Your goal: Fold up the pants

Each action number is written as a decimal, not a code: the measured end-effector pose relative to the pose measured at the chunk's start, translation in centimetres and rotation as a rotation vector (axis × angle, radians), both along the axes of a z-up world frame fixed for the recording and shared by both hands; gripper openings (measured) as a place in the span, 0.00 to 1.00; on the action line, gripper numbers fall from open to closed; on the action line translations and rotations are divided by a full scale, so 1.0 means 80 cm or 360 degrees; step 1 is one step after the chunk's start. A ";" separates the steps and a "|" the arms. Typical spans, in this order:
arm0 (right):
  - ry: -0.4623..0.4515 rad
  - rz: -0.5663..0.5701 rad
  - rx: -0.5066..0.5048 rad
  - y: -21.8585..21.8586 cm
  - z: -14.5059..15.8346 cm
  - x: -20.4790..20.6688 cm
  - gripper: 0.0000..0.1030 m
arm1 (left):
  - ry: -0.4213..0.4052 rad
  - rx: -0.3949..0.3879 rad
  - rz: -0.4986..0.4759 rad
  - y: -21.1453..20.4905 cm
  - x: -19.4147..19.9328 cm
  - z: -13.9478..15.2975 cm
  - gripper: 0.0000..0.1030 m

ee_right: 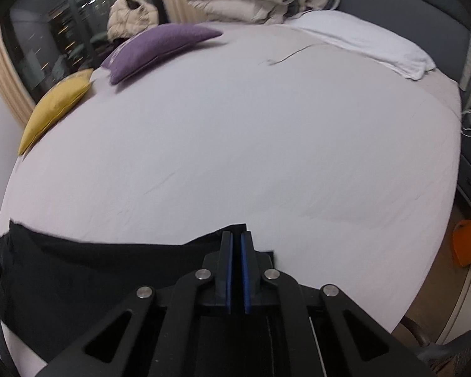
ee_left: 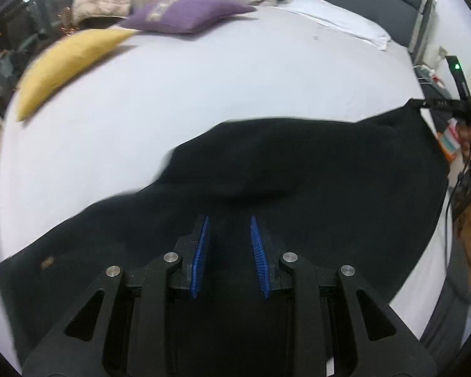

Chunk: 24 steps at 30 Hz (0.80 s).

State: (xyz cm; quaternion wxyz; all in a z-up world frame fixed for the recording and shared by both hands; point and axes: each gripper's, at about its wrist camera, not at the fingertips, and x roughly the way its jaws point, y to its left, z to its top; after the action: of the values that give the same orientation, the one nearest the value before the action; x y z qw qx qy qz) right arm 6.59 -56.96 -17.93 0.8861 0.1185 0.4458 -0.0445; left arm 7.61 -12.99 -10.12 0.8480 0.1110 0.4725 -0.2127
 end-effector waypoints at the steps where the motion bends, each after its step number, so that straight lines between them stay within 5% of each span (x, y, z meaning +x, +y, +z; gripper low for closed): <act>1: 0.0010 -0.0047 -0.0007 -0.003 -0.005 0.004 0.05 | -0.0003 -0.0001 -0.0038 -0.021 0.010 -0.006 0.25; 6: 0.0112 -0.0214 -0.0001 -0.009 -0.050 0.028 0.05 | 0.0080 0.0075 -0.0069 -0.064 0.040 -0.059 0.26; 9: 0.0118 -0.0253 0.0014 -0.012 -0.066 0.037 0.06 | -0.0039 0.0040 -0.0090 -0.061 0.030 -0.069 0.26; 14: 0.0163 -0.0407 -0.0022 -0.035 -0.050 0.012 0.09 | -0.0053 0.0059 -0.0071 -0.054 0.018 -0.050 0.27; 17: -0.0004 -0.0471 0.0090 -0.052 -0.015 -0.049 0.12 | -0.0192 -0.0024 -0.0095 -0.059 -0.012 -0.020 0.27; 21: -0.0162 -0.0329 0.0443 -0.041 0.002 -0.113 0.14 | -0.0149 0.0007 -0.0246 -0.088 -0.044 -0.035 0.27; 24: -0.0108 -0.0112 0.0526 0.001 -0.013 -0.122 0.14 | -0.0123 0.0053 -0.0202 -0.100 -0.049 -0.066 0.27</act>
State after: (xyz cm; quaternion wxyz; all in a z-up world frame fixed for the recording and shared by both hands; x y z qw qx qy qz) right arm -3.16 -56.88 -18.94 0.8671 0.2796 0.4123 0.0025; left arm 3.69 -20.96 -15.39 0.8485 0.1628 0.4350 -0.2536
